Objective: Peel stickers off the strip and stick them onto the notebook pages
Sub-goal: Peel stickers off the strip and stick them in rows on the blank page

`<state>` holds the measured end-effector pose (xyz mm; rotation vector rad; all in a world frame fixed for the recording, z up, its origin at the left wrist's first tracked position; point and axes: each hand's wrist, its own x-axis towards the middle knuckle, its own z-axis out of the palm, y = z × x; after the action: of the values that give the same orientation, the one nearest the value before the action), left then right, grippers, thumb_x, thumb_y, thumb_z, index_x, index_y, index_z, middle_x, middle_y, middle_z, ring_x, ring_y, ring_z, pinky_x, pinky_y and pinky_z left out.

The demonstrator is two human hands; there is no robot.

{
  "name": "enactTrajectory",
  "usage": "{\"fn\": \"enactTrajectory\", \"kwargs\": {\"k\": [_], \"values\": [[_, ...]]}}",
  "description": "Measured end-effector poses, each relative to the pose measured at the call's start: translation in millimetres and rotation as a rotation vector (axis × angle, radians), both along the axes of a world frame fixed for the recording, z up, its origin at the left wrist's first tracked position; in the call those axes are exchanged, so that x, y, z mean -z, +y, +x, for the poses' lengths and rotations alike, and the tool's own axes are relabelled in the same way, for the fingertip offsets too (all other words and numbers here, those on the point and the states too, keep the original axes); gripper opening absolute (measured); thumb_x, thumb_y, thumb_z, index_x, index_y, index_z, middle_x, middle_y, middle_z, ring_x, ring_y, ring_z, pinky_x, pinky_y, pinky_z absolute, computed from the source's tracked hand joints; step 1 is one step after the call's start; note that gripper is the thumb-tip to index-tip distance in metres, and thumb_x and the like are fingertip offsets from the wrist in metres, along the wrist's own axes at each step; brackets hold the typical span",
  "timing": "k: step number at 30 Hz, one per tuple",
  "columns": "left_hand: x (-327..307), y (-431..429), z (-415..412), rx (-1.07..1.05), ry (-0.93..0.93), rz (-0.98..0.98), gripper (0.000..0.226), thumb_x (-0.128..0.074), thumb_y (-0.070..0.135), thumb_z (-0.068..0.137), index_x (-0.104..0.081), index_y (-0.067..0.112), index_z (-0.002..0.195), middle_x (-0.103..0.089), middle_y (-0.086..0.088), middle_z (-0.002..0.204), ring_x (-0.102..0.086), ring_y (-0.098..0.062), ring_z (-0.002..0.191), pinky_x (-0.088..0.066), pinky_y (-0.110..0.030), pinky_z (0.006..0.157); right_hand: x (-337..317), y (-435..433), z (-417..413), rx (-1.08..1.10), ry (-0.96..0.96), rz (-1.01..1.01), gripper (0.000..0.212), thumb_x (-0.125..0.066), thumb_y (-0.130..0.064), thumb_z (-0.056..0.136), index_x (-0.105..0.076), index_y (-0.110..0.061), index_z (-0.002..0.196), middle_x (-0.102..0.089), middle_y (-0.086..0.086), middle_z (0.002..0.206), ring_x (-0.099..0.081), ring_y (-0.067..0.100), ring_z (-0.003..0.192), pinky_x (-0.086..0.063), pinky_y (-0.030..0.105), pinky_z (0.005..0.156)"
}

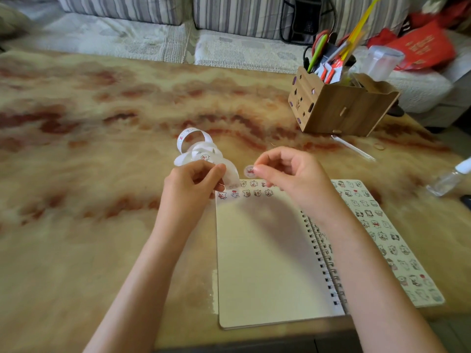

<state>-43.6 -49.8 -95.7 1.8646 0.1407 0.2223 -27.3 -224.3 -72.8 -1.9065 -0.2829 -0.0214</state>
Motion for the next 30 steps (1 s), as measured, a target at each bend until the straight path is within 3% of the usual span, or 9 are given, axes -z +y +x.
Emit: {"fn": "enactTrajectory", "kwargs": {"k": [5,9,16,30], "values": [[2.8,1.5,-0.2,-0.003,0.013,0.03,0.027,-0.059,0.027,0.09,-0.068,0.014,0.068,-0.068,0.003,0.063,-0.057,-0.009,0.06,-0.039,-0.009,0.055,3.8,-33.5,6.9,0.193,0.194,-0.167,0.002,-0.071,-0.015,0.082,-0.07,-0.016,0.083,-0.068,-0.005,0.075,-0.055,-0.001,0.056,-0.045,0.01,0.059],[3.8,1.6,0.4,-0.002,0.036,0.03,0.026,-0.06,0.028,0.09,-0.069,0.017,0.068,-0.069,0.004,0.064,-0.058,-0.009,0.06,-0.041,-0.011,0.056,6.3,-42.1,7.5,0.225,0.248,-0.253,0.003,-0.073,-0.017,0.08,-0.071,-0.015,0.083,-0.07,-0.002,0.077,-0.056,0.001,0.059,-0.045,0.019,0.066],[3.6,0.8,0.4,-0.002,0.055,0.038,0.025,-0.06,0.027,0.089,-0.068,0.019,0.067,-0.068,0.008,0.061,-0.056,-0.008,0.058,-0.04,-0.008,0.054,15.3,-38.2,11.0,0.252,0.202,-0.353,0.004,-0.075,-0.018,0.079,-0.072,-0.017,0.078,-0.071,0.002,0.082,-0.062,0.012,0.077,-0.045,0.024,0.072],[4.4,1.8,1.3,-0.012,0.05,0.05,0.025,-0.06,0.027,0.09,-0.069,0.016,0.069,-0.068,0.007,0.061,-0.054,-0.004,0.055,-0.038,-0.007,0.052,18.6,-36.1,12.2,0.26,0.143,-0.457,0.007,-0.077,-0.022,0.078,-0.071,-0.022,0.073,-0.07,-0.002,0.079,-0.062,0.012,0.076,-0.045,0.028,0.071]]}}
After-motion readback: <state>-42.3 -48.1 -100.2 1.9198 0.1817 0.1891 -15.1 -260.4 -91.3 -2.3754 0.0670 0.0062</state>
